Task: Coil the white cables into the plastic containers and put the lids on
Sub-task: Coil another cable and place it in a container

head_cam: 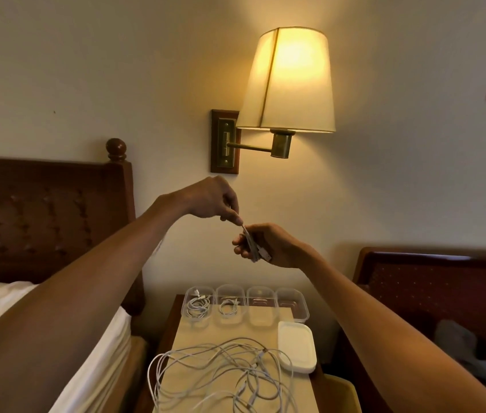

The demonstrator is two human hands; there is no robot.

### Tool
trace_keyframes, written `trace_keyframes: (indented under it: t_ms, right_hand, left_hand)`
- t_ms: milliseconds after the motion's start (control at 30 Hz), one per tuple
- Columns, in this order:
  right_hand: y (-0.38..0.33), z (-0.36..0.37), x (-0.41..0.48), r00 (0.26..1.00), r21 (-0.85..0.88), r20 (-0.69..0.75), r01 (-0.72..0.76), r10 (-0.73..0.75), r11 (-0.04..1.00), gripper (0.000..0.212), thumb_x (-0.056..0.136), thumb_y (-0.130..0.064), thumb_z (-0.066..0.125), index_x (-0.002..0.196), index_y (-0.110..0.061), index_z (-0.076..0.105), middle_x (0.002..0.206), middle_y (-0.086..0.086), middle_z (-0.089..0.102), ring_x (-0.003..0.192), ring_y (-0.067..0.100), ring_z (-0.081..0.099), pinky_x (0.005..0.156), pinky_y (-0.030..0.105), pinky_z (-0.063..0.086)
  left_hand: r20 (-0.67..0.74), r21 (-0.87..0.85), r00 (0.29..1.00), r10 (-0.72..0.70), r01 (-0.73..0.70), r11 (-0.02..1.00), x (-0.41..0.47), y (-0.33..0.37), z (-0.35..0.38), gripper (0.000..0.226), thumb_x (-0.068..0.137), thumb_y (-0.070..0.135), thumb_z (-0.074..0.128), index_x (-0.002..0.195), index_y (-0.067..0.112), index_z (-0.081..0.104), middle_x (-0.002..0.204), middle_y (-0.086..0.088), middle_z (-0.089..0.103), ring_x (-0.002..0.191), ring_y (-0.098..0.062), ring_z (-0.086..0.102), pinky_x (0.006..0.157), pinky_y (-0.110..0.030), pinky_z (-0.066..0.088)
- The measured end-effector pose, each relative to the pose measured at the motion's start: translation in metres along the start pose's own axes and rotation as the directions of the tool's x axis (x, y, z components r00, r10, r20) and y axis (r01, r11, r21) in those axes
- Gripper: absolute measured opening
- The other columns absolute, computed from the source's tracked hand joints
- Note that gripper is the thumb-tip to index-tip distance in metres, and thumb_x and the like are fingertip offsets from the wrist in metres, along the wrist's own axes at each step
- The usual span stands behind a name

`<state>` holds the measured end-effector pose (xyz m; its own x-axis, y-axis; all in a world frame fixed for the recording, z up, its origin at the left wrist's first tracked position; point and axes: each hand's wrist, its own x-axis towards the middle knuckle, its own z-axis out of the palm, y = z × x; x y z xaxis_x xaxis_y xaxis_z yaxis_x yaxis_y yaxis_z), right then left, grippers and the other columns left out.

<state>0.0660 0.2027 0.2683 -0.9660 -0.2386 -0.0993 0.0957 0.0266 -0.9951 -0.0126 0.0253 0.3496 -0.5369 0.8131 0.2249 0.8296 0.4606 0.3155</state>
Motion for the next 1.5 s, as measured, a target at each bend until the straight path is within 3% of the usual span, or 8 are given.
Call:
trace_keyframes:
  t_ms: [233, 467, 667, 833, 1033, 1167, 1367, 1500]
  right_hand:
    - [-0.006, -0.002, -0.005, 0.991, 0.318, 0.125, -0.073, 0.035, 0.945, 0.044, 0.103, -0.042, 0.034, 0.087, -0.006, 0.053, 0.072, 0.008, 0.058, 0.051, 0.010, 0.052, 0.051, 0.016, 0.047]
    - [-0.032, -0.007, -0.008, 0.973, 0.460, 0.069, 0.165, -0.221, 0.872, 0.037, 0.105, -0.034, 0.031, 0.087, -0.009, 0.052, 0.072, 0.004, 0.055, 0.054, 0.009, 0.051, 0.056, 0.015, 0.047]
    - [-0.046, -0.007, -0.005, 0.985, 0.269, -0.039, 0.170, -0.165, 0.948, 0.044, 0.105, -0.040, 0.026, 0.086, -0.011, 0.052, 0.071, 0.003, 0.053, 0.055, 0.009, 0.047, 0.057, 0.017, 0.042]
    - [-0.053, -0.005, 0.000, 0.964, 0.009, -0.170, 0.208, -0.204, 0.978, 0.038, 0.105, -0.037, 0.033, 0.092, -0.009, 0.055, 0.082, 0.008, 0.060, 0.065, 0.013, 0.057, 0.065, 0.023, 0.045]
    - [-0.045, -0.007, 0.010, 0.900, -0.306, -0.283, 0.242, -0.331, 0.921, 0.043, 0.106, -0.028, 0.031, 0.121, 0.004, 0.053, 0.122, 0.017, 0.058, 0.113, 0.029, 0.058, 0.093, 0.033, 0.048]
    - [-0.036, -0.016, 0.012, 0.873, -0.565, -0.359, 0.078, -0.331, 0.821, 0.040, 0.106, -0.029, 0.033, 0.120, 0.002, 0.055, 0.112, 0.018, 0.059, 0.099, 0.032, 0.058, 0.086, 0.037, 0.050]
    - [-0.011, -0.034, 0.004, 0.976, -0.519, -0.215, -0.085, -0.034, 0.851, 0.051, 0.106, -0.032, 0.031, 0.114, 0.010, 0.059, 0.110, 0.024, 0.066, 0.096, 0.029, 0.068, 0.091, 0.037, 0.051]
    - [-0.013, -0.020, -0.001, 0.996, -0.337, -0.068, -0.084, 0.065, 0.938, 0.050, 0.107, -0.025, 0.024, 0.106, 0.010, 0.059, 0.098, 0.017, 0.070, 0.072, 0.017, 0.070, 0.068, 0.022, 0.057]
  left_hand:
    - [-0.284, -0.096, 0.958, 0.029, -0.058, 0.994, 0.002, -0.016, 0.010, 0.022, 0.078, 0.032, 0.081, 0.089, 0.014, 0.078, 0.080, 0.006, 0.071, 0.075, -0.009, 0.065, 0.065, -0.025, 0.053]
    - [-0.342, -0.247, 0.934, -0.106, 0.019, 0.969, -0.002, -0.041, 0.045, 0.018, 0.099, 0.015, 0.056, 0.099, 0.016, 0.074, 0.072, 0.005, 0.064, 0.064, -0.010, 0.056, 0.060, -0.021, 0.043]
    - [-0.301, -0.390, 0.927, -0.224, 0.095, 0.916, -0.002, -0.046, 0.080, 0.025, 0.105, 0.020, 0.043, 0.100, 0.019, 0.068, 0.068, -0.005, 0.056, 0.057, -0.018, 0.048, 0.046, -0.025, 0.046]
    - [-0.018, -0.412, 0.951, -0.309, 0.275, 0.869, 0.000, -0.029, 0.100, 0.029, 0.107, 0.027, 0.037, 0.110, 0.016, 0.063, 0.074, -0.009, 0.054, 0.058, -0.019, 0.048, 0.045, -0.028, 0.044]
    - [0.239, -0.323, 0.948, -0.208, 0.280, 0.904, 0.001, 0.008, 0.100, 0.034, 0.108, 0.024, 0.032, 0.123, 0.012, 0.060, 0.076, -0.006, 0.054, 0.059, -0.014, 0.046, 0.049, -0.023, 0.042]
    - [0.321, -0.206, 0.937, -0.140, 0.214, 0.955, 0.001, 0.026, 0.071, 0.030, 0.104, 0.032, 0.047, 0.109, 0.016, 0.072, 0.079, -0.004, 0.056, 0.059, -0.013, 0.045, 0.051, -0.023, 0.042]
    - [0.276, -0.093, 0.959, -0.066, 0.095, 0.991, 0.000, 0.023, 0.022, 0.021, 0.099, 0.029, 0.058, 0.100, 0.021, 0.077, 0.077, 0.002, 0.055, 0.058, -0.010, 0.039, 0.048, -0.021, 0.034]
    - [0.144, -0.028, 0.989, -0.017, 0.021, 0.999, 0.004, 0.014, 0.006, 0.016, 0.093, 0.032, 0.066, 0.099, 0.021, 0.077, 0.075, 0.013, 0.064, 0.064, -0.006, 0.050, 0.058, -0.023, 0.038]
